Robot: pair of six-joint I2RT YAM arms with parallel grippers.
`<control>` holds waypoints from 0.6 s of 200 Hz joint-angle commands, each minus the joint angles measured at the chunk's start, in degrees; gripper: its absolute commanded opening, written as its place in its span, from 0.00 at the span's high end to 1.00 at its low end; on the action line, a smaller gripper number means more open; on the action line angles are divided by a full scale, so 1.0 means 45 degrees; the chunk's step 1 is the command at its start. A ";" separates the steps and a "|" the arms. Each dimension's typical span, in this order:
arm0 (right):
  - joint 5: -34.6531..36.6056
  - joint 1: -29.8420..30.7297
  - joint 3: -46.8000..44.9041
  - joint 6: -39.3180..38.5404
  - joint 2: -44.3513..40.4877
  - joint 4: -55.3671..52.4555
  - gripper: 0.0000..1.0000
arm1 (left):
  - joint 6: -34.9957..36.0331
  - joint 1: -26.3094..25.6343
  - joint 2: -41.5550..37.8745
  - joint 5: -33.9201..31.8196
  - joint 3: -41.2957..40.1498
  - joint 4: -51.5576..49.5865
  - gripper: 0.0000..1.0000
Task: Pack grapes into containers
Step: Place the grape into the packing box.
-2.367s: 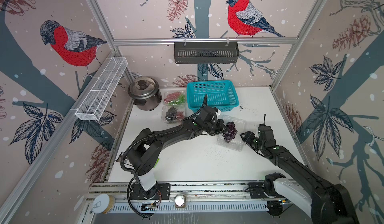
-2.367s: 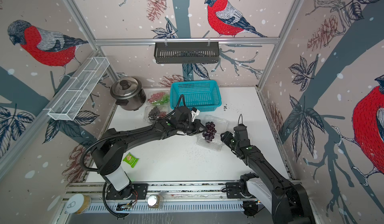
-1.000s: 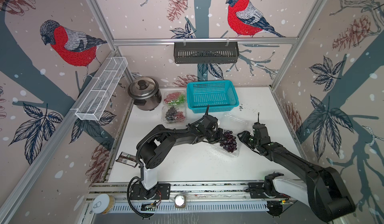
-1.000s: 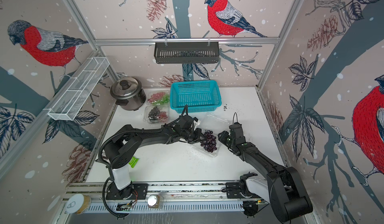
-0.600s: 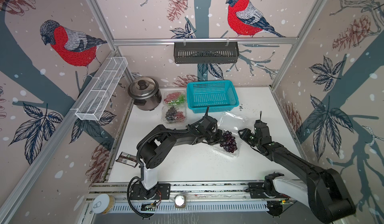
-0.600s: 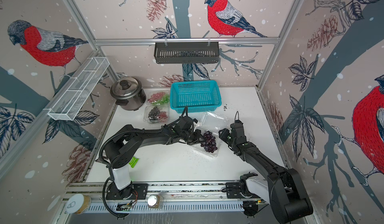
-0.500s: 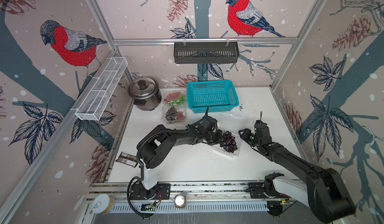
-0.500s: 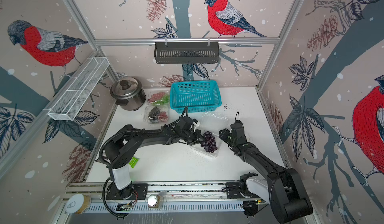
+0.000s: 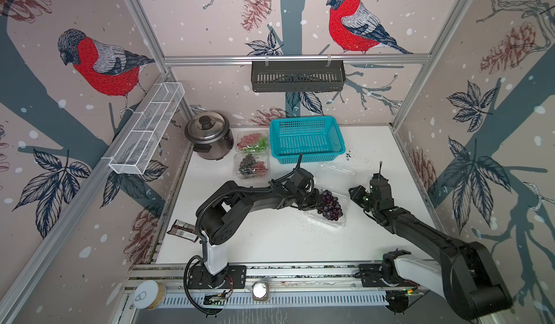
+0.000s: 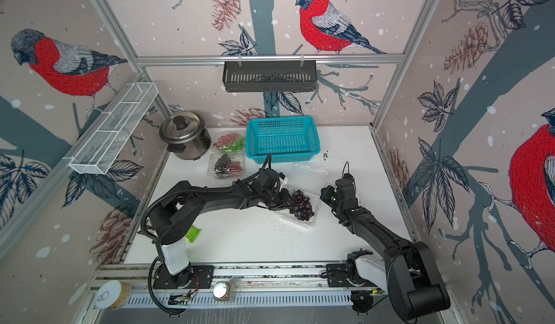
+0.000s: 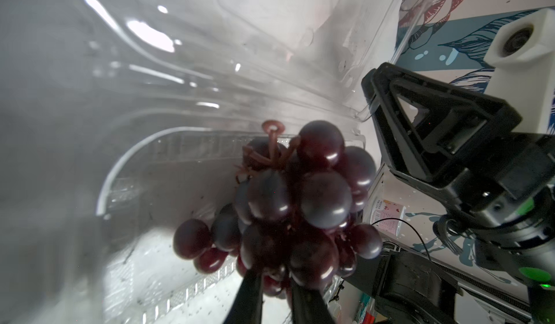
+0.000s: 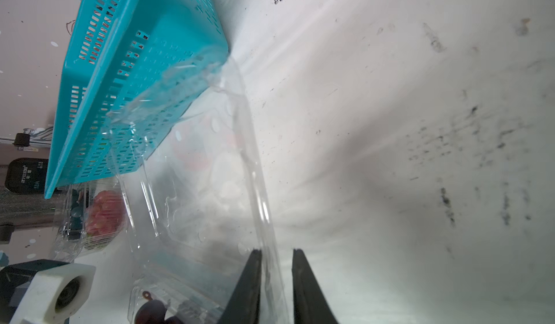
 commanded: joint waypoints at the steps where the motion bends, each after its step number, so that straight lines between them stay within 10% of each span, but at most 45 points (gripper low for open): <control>1: 0.0159 -0.0007 0.0099 -0.0115 0.0163 0.0548 0.80 | 0.0258 0.0049 -0.0149 -0.0238 0.0112 -0.0431 0.79; 120: 0.0150 -0.0163 0.0089 -0.0408 0.0206 0.0989 0.88 | 0.0866 0.0284 -0.0908 -0.0978 0.0818 -0.1670 0.33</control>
